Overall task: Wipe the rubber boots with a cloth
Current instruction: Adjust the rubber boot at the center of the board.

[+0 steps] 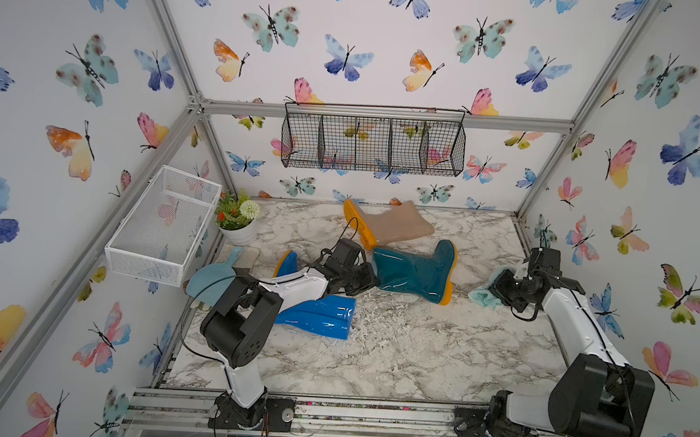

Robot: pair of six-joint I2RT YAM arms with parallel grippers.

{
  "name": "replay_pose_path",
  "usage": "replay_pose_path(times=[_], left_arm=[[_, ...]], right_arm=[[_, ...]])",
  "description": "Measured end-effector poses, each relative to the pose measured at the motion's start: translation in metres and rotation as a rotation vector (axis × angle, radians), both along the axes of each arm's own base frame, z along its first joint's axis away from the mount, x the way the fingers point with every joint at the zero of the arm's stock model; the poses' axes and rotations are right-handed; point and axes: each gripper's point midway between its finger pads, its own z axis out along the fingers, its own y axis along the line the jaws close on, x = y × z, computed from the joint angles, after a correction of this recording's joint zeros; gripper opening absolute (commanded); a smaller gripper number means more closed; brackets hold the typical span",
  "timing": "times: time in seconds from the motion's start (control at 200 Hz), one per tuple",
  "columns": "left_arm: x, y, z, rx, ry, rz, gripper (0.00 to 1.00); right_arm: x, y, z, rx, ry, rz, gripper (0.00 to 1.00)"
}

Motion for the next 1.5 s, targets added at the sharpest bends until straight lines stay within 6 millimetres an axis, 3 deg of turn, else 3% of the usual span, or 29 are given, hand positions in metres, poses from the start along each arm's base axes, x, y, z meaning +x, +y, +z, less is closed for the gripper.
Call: replay_pose_path(times=[0.07, 0.19, 0.295, 0.405, 0.496, 0.611, 0.721, 0.846, 0.896, 0.961, 1.171, 1.291, 1.497], left_arm=[[-0.011, 0.001, 0.007, 0.026, -0.014, -0.041, 0.67], [-0.022, 0.008, 0.034, 0.052, -0.106, -0.098, 0.76], [-0.022, 0.021, 0.062, 0.052, -0.213, -0.102, 0.77], [-0.003, 0.047, 0.075, 0.008, -0.281, -0.061, 0.70], [0.021, 0.069, 0.061, -0.030, -0.270, -0.026, 0.60], [0.054, 0.082, 0.020, -0.031, -0.190, -0.006, 0.56], [0.077, 0.068, -0.014, -0.043, -0.125, -0.050, 0.53], [0.090, 0.056, -0.044, -0.059, -0.065, -0.078, 0.49], [0.093, 0.052, -0.052, -0.065, -0.051, -0.083, 0.43], [0.092, 0.046, -0.060, -0.082, -0.026, -0.091, 0.29], [0.074, 0.014, -0.063, -0.186, 0.006, -0.136, 0.02], [0.060, 0.006, -0.065, -0.209, 0.003, -0.147, 0.00], [0.024, 0.021, -0.049, -0.219, 0.007, -0.146, 0.00]], right_arm=[[0.001, 0.002, -0.003, 0.012, 0.009, 0.004, 0.02], [0.004, 0.010, -0.011, 0.034, 0.027, 0.021, 0.02], [0.009, 0.024, -0.020, 0.066, 0.042, 0.054, 0.02], [0.018, 0.045, -0.027, 0.101, 0.062, 0.103, 0.02], [0.029, 0.063, -0.029, 0.113, 0.065, 0.153, 0.02], [0.038, 0.080, -0.031, 0.123, 0.069, 0.200, 0.02], [0.044, 0.082, -0.034, 0.123, 0.076, 0.208, 0.02], [0.051, 0.082, -0.042, 0.121, 0.097, 0.216, 0.02], [0.054, 0.082, -0.046, 0.121, 0.107, 0.218, 0.02], [0.057, 0.083, -0.053, 0.126, 0.126, 0.220, 0.02], [0.062, 0.088, -0.065, 0.126, 0.157, 0.233, 0.02], [0.063, 0.090, -0.064, 0.114, 0.156, 0.238, 0.02], [0.055, 0.092, -0.047, 0.089, 0.138, 0.247, 0.02]])
